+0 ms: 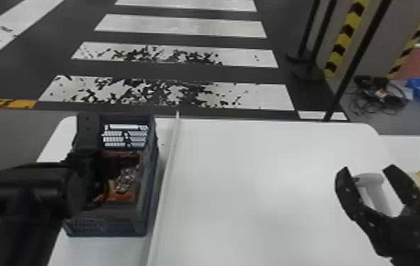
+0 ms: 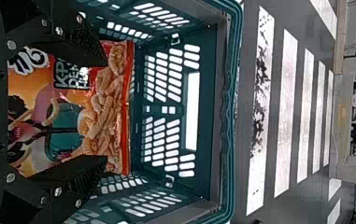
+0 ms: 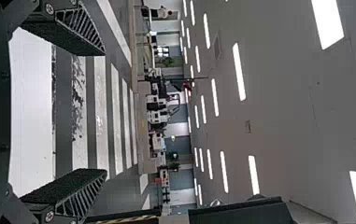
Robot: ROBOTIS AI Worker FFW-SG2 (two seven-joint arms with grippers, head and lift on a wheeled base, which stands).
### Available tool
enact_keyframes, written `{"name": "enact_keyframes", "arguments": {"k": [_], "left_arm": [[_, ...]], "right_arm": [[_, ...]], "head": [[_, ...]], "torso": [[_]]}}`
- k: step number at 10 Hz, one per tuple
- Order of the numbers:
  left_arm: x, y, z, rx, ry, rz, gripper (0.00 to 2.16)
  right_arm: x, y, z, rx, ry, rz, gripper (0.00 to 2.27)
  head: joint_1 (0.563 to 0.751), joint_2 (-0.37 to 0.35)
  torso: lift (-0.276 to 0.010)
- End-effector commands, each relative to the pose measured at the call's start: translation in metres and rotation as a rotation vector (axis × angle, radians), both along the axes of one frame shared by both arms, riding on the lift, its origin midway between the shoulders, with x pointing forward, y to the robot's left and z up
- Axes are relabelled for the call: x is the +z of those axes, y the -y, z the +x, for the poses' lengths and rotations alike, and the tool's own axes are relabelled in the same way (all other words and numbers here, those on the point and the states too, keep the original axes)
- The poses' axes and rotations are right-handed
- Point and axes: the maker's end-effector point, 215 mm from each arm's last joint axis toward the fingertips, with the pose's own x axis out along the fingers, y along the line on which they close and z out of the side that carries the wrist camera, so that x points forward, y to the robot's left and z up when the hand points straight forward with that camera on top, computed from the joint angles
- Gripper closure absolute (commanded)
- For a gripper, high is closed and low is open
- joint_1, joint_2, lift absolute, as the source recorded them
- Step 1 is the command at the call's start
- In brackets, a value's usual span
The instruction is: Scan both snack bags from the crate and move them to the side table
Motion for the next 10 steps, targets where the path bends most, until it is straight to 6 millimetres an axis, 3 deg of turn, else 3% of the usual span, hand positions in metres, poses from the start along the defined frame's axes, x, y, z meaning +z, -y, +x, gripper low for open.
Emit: {"name": "enact_keyframes", "arguments": {"k": [1, 2, 6, 7, 10], "left_arm": [[0.001, 0.007, 0.006, -0.009, -0.003, -0.013, 0.59], [0.000, 0.011, 0.007, -0.006, -0.001, -0.014, 0.70], [-0.013, 0.003, -0.002, 0.025, -0.026, 0.000, 0.68], [-0.017, 0.000, -0.006, 0.033, -0.038, 0.004, 0.56], [-0.025, -0.004, -0.024, 0.045, -0.097, -0.010, 0.49]], "right_arm": [[0.000, 0.002, -0.001, 0.000, -0.002, 0.001, 0.10], [0.000, 0.002, -0.001, 0.001, -0.002, 0.000, 0.10], [0.000, -0.002, 0.000, 0.008, -0.001, 0.003, 0.09], [0.000, -0.002, -0.001, 0.008, -0.001, 0.004, 0.09], [0.008, -0.004, -0.006, 0.013, 0.005, 0.002, 0.09]], "head": [[0.695, -0.051], [0.695, -0.059], [0.695, -0.064], [0.695, -0.059], [0.695, -0.046]], "torso": [[-0.095], [-0.095], [-0.095], [-0.095], [-0.095]]}}
